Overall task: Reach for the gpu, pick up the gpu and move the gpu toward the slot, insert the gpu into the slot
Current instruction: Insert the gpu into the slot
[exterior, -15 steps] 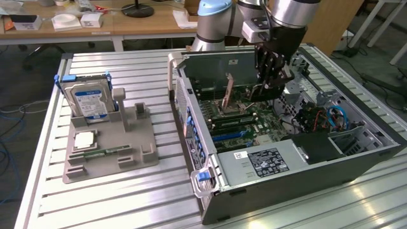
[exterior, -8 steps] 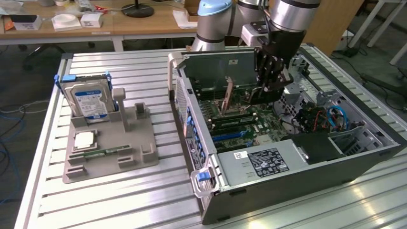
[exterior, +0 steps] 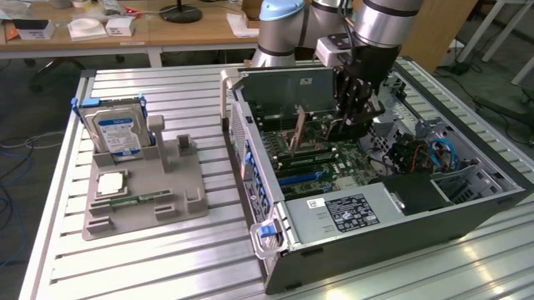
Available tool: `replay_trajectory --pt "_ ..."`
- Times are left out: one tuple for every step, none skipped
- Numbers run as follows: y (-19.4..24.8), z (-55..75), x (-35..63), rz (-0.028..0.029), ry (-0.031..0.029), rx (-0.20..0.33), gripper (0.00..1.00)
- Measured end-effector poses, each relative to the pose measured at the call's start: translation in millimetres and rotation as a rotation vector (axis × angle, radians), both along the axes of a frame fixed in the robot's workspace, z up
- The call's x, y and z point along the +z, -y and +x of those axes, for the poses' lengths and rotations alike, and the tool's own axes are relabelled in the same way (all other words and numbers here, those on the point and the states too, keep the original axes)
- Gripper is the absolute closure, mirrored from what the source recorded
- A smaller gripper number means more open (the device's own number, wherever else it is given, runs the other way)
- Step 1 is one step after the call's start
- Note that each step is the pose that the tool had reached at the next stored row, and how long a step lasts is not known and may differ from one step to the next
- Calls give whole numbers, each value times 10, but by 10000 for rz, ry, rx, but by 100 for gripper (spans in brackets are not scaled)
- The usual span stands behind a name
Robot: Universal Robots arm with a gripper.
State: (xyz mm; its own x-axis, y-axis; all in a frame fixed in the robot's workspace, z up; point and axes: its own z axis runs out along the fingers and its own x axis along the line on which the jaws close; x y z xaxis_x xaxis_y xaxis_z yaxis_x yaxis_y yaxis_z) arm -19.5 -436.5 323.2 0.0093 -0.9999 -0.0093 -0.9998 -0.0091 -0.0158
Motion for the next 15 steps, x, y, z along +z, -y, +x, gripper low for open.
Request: replay_trajectory --pt "0 -24 -14 -5 -1 0 74" --pt "0 -36 -24 -6 -7 -10 74" --pt "0 -55 -33 -4 -6 -20 74" --pt "0 -73 -39 -6 -7 -28 74" --pt "0 -99 -49 -5 -8 -36 74" --pt "0 -123 -59 -4 -10 -37 74" --pt "0 -141 -67 -5 -17 -40 74" --pt "1 -151 -75 -5 -18 -40 74" --pt "2 -155 -80 -14 -19 -39 74" --pt "6 -163 -86 -20 -21 -39 74" --pt "10 -171 -96 -22 -20 -39 74" --pt "11 -183 -113 -23 -19 -39 74" --pt "13 -199 -130 -27 -19 -39 74" --pt "17 -205 -144 -30 -21 -39 74" --pt "21 -208 -156 -33 -21 -39 74"
